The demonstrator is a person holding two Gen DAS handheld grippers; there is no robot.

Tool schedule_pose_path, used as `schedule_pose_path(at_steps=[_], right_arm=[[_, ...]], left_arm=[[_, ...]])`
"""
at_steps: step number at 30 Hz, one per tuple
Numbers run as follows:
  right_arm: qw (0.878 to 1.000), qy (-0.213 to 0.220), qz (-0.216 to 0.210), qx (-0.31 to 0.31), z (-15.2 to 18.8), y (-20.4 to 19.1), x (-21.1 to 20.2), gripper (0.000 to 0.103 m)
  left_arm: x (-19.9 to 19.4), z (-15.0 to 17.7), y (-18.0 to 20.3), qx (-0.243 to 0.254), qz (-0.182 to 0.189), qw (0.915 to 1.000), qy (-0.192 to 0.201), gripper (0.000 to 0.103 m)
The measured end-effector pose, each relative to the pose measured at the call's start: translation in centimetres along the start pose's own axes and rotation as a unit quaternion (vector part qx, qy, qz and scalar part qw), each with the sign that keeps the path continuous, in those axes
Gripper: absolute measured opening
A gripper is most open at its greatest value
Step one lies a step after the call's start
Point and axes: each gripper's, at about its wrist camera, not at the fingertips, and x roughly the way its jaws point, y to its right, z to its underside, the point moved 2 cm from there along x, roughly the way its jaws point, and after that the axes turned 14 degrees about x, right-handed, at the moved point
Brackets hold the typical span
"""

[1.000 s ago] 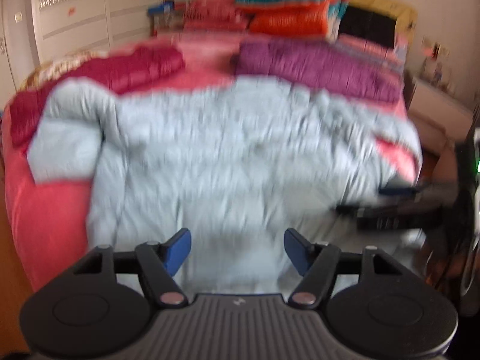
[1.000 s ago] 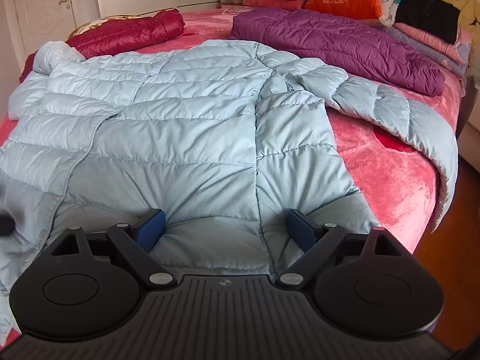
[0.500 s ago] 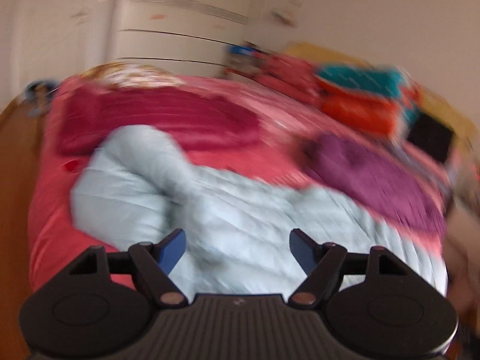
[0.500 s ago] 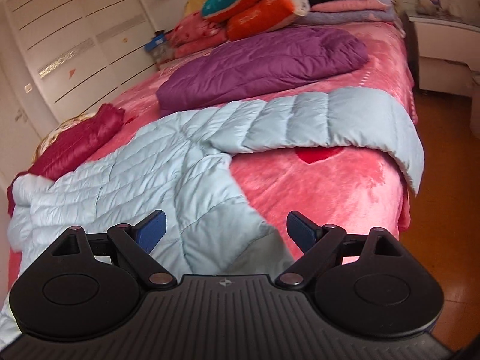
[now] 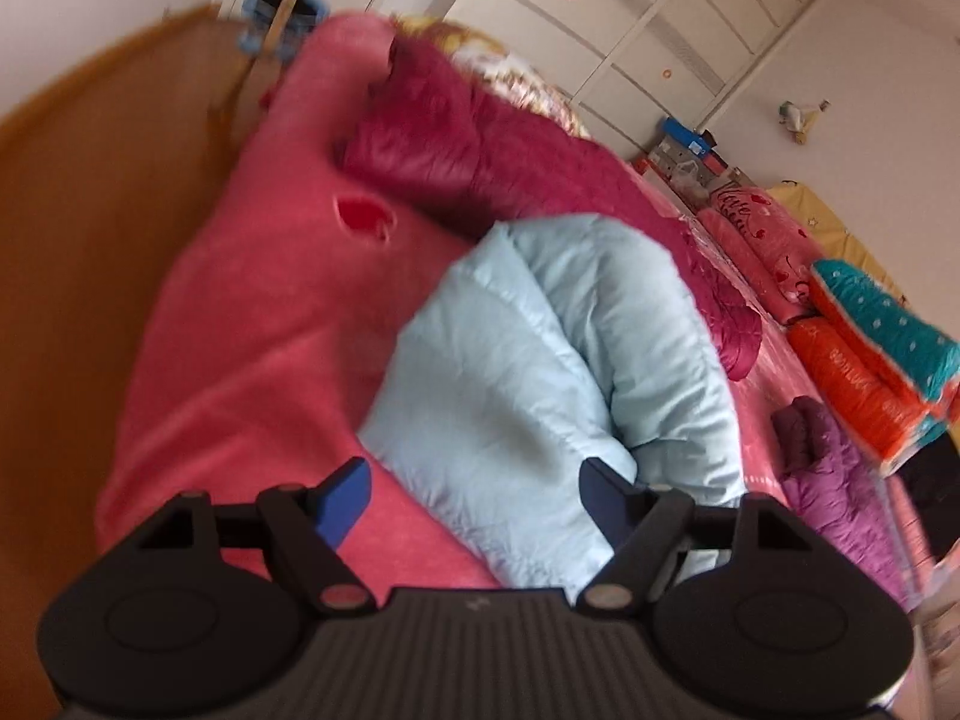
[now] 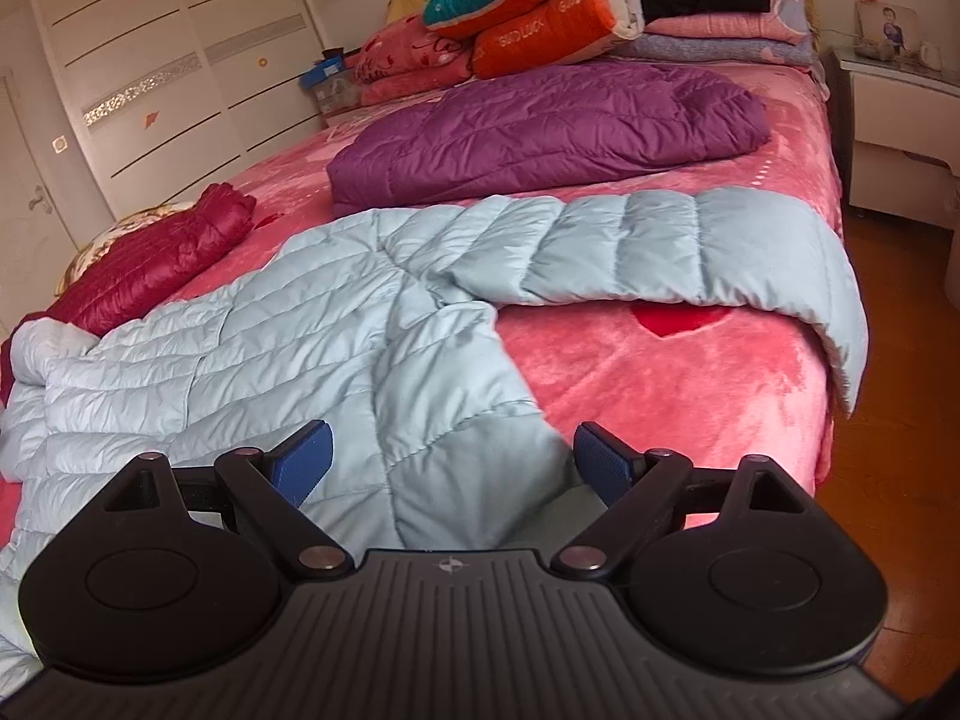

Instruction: Fold large clothes

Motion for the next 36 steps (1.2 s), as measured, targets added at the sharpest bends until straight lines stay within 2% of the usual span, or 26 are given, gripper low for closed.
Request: schedule_pose_path(at_steps=[2,3,8,9,10,11,13,16,19,24,28,30,33,36], right_arm=[[1.0,0.004,-0.001,-0.012,0.1,-0.8,0.4,0.103],[1.0,0.004,-0.002,-0.017,0.2,-1.2,0.6,0.103],[0.999,0.0,0.008,-0.033,0.6,-2.5,1.9,0.103],[0.999,0.0,0.011,-0.033,0.7,-2.7,2.2,0.103],[0.999,-0.001,0.014,-0.033,0.7,-2.8,2.4,0.103],[0.999,-0.003,0.017,-0.031,0.7,-2.7,2.7,0.103],[0.999,-0.008,0.02,-0.027,0.8,-2.8,3.2,0.103],[0.999,-0.011,0.027,-0.029,1.0,-3.1,3.8,0.103],[0.999,-0.009,0.034,-0.036,1.1,-3.5,4.2,0.103],[0.998,-0.014,0.048,-0.042,1.4,-3.7,4.6,0.103],[0.997,-0.016,0.053,-0.044,1.5,-4.0,5.0,0.103],[0.997,-0.019,0.054,-0.046,1.6,-4.2,5.4,0.103],[0.997,-0.025,0.044,-0.059,1.9,-4.7,5.6,0.103],[0.995,-0.027,0.042,-0.087,2.6,-5.6,5.9,0.103]], left_arm=[[0.8,0.0,0.4,0.003,0.016,0.9998,-0.009,0.077],[1.3,0.0,0.8,0.008,0.022,0.9996,-0.015,0.08],[3.6,-0.5,1.5,0.002,0.021,0.9995,-0.022,0.081],[3.8,-0.6,1.7,0.004,0.019,0.9996,-0.018,0.075],[3.9,-0.6,1.8,0.005,0.016,0.9997,-0.015,0.064],[4.2,-0.8,1.8,0.005,0.012,0.9998,-0.014,0.057],[4.6,-1.0,1.6,0.001,0.009,0.9999,-0.014,0.035],[4.6,-1.4,1.5,0.003,0.003,1.0,-0.003,0.019],[3.2,-2.2,0.6,0.01,-0.031,0.9986,0.042,0.01],[-0.5,-4.5,-1.9,-0.006,-0.105,0.9865,0.126,0.008],[-3.7,-5.7,-5.2,-0.036,-0.173,0.9695,0.17,0.008],[-4.4,-6.0,-6.9,-0.058,-0.187,0.9665,0.166,0.008],[-4.3,-6.0,-8.2,-0.051,-0.233,0.9616,0.136,0.01],[-3.4,-5.8,-9.2,-0.052,-0.256,0.9617,0.082,0.026]])
